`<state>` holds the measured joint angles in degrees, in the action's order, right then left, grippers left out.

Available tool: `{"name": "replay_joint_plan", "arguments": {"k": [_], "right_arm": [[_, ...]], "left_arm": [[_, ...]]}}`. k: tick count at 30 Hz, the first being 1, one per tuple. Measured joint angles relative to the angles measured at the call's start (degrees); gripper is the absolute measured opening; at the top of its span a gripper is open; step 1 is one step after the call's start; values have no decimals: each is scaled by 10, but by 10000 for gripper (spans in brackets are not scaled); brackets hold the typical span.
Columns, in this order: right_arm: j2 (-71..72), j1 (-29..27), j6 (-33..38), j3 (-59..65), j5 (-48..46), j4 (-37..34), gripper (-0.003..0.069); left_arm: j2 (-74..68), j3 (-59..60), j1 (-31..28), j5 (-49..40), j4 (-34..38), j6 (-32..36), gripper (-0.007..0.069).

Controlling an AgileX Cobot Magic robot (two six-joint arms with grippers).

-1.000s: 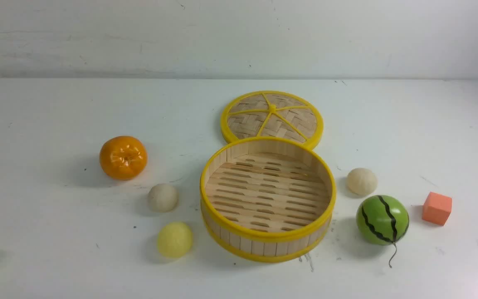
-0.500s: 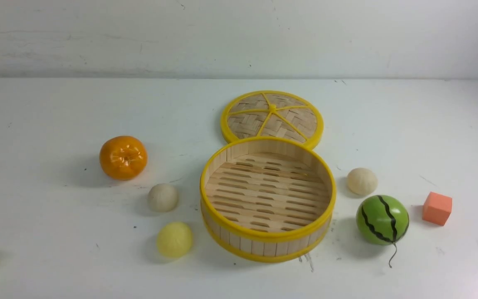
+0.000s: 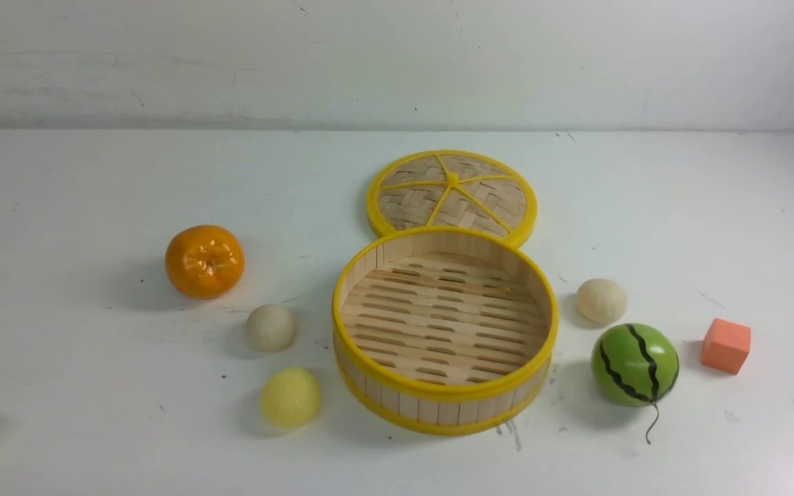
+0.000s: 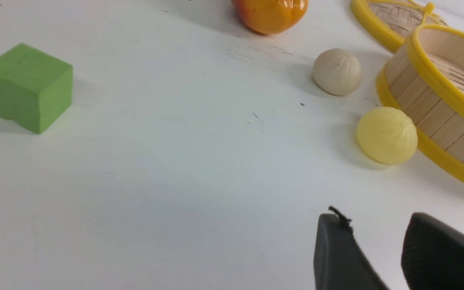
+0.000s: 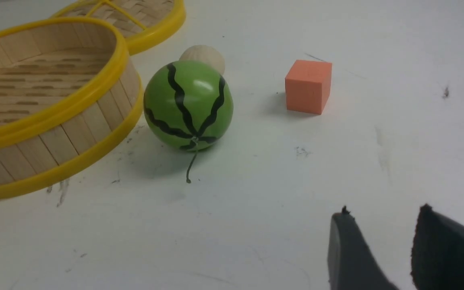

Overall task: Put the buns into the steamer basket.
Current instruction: Use the left arm to grab a steamed stuffed bun

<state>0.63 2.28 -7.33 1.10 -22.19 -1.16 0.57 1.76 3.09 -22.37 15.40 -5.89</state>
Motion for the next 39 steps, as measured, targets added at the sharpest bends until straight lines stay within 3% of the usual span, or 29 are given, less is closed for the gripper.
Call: {"name": "replay_joint_plan", "arguments": {"k": [3,9,12,16,19,23,25,28,33,38,39], "right_arm": [[0,0,0,0,0,0,239],[0,0,0,0,0,0,239],[0,0,0,0,0,0,239],[0,0,0,0,0,0,239],[0,0,0,0,0,0,239],[0,0,0,0,0,0,239],[0,0,0,0,0,0,239],[0,0,0,0,0,0,239],[0,0,0,0,0,0,239],[0,0,0,0,0,0,239],[0,0,0,0,0,0,239]], "left_arm": [[0,0,0,22,21,-8,237],[0,0,0,94,194,-92,237],[0,0,0,173,286,-114,237],[0,-25,0,147,336,-125,202],[-7,-65,0,92,333,-97,155],[-87,-162,0,-37,309,-4,45],[-181,-226,0,-130,279,37,-6],[-312,-304,0,-235,215,62,-13],[-513,-379,0,-268,125,87,-13],[-658,-436,8,-259,149,132,-13],[-695,-455,34,-255,171,155,-13]]}}
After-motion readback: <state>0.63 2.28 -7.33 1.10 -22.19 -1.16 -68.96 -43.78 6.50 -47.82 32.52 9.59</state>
